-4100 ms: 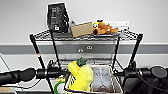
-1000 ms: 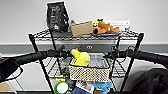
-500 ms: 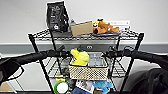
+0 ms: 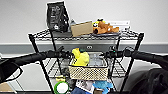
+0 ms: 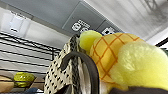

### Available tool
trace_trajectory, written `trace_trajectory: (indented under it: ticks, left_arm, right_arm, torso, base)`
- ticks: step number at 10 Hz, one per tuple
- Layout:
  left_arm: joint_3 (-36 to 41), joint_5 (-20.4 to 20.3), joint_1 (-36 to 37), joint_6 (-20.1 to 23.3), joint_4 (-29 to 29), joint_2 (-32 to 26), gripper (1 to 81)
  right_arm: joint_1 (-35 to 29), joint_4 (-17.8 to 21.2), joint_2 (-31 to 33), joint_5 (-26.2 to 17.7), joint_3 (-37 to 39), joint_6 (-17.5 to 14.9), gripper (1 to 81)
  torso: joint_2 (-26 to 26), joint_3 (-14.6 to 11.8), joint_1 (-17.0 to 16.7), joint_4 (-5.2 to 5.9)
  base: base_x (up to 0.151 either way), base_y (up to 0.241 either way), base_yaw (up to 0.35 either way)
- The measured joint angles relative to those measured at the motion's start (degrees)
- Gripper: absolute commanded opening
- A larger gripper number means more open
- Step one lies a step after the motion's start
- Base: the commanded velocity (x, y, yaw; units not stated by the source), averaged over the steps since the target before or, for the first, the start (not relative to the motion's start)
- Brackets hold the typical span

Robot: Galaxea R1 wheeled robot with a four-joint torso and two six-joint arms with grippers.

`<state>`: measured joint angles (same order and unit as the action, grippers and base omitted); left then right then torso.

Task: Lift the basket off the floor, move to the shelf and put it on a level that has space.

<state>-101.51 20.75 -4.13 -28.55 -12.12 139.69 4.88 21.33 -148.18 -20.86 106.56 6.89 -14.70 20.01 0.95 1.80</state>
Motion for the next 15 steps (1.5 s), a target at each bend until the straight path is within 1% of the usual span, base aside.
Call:
trace_trajectory:
  ticks: [2, 3, 5, 7, 9, 11, 13, 15]
  left_arm:
    - [0.8, -0.2, 0.0, 0.0, 0.1, -1.2, 81.1]
    - [1.8, -0.4, 0.2, 0.0, 0.1, -2.7, 81.1]
    - [5.4, -1.3, 1.6, 0.0, 0.1, -6.3, 81.1]
    - [10.1, -1.4, 1.7, 0.0, 0.1, -10.3, 81.1]
    - [15.2, -1.4, 1.7, 0.0, 0.1, -14.2, 81.1]
    - [19.4, -1.7, -0.6, 0.0, 0.5, -18.2, 81.1]
    - [24.2, -1.7, -5.2, 0.0, 1.7, -22.9, 81.1]
    - [29.9, -3.1, -6.5, 0.0, 2.8, -27.1, 81.1]
  right_arm:
    - [0.0, 0.0, 1.0, 0.1, -0.9, 0.0, 81.1]
    - [0.0, 0.0, 2.1, 0.1, -2.1, 0.0, 81.1]
    - [0.0, 0.0, 5.0, -0.1, -5.4, 0.3, 81.1]
    - [0.0, 0.0, 8.7, 0.1, -10.2, 0.5, 81.1]
    - [0.0, 0.0, 13.9, 1.0, -16.7, 0.7, 81.1]
    - [0.5, 0.0, 19.5, 2.5, -22.9, 0.7, 81.1]
    - [4.1, 0.0, 25.6, 3.9, -28.3, 0.7, 81.1]
    - [8.4, -0.1, 31.3, 4.8, -33.8, 0.7, 81.1]
  torso:
    - [0.0, 0.0, 0.0, 0.00]
    - [0.0, 0.0, 0.0, 0.00]
    - [0.0, 0.0, 0.0, 0.00]
    - [0.0, 0.0, 0.0, 0.00]
    - [0.0, 0.0, 0.0, 0.00]
    - [0.0, 0.0, 0.0, 0.00]
    - [0.0, 0.0, 0.0, 0.00]
    - [0.0, 0.0, 0.0, 0.00]
  base:
    - [0.000, 0.000, 0.000]
    - [0.000, 0.000, 0.000]
    - [0.000, 0.000, 0.000]
    - [0.000, 0.000, 0.000]
    - [0.000, 0.000, 0.000]
    - [0.000, 0.000, 0.000]
    - [0.000, 0.000, 0.000]
    - [0.000, 0.000, 0.000]
